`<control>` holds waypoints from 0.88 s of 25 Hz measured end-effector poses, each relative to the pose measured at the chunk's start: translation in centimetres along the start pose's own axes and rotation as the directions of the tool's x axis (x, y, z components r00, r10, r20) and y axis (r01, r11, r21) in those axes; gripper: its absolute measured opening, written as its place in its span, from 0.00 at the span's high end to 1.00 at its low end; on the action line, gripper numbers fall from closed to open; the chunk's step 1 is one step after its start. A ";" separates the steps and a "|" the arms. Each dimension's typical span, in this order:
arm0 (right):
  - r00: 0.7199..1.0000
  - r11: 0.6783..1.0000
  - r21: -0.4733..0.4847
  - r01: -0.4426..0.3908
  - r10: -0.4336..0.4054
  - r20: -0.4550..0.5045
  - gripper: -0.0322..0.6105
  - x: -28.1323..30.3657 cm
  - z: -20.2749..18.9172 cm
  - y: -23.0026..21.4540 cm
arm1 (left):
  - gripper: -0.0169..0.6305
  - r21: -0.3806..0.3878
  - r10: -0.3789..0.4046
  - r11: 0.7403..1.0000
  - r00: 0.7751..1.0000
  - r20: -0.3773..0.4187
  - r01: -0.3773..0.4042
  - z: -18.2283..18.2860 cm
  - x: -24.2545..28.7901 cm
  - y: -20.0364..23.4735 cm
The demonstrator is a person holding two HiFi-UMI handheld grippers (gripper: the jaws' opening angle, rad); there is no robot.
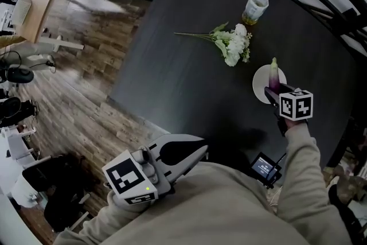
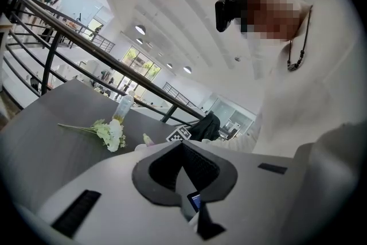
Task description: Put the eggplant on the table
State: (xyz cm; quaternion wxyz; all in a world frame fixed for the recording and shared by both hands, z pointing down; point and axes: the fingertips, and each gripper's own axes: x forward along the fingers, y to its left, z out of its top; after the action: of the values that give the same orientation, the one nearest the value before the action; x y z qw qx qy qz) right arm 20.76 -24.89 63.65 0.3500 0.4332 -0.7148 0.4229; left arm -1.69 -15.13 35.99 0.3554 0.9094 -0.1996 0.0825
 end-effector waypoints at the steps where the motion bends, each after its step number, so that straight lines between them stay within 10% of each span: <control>1: 1.000 1.000 0.000 0.002 -0.002 -0.005 0.59 0.2 -0.1 -0.1 | 0.97 -0.005 0.001 1.000 1.000 -0.001 -0.001 0.0 0.0 0.0; 22: 0.991 0.996 -0.045 0.081 -0.086 -0.103 0.59 2.5 -2.1 -1.4 | 0.97 -0.030 0.022 0.999 1.000 0.016 -0.021 -1.1 -0.5 1.1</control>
State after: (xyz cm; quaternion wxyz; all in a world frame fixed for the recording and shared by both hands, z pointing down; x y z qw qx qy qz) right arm 21.40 -24.15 67.04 0.4132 0.4327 -0.6851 0.4155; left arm -2.62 -14.97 37.30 0.3663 0.9025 -0.2135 0.0759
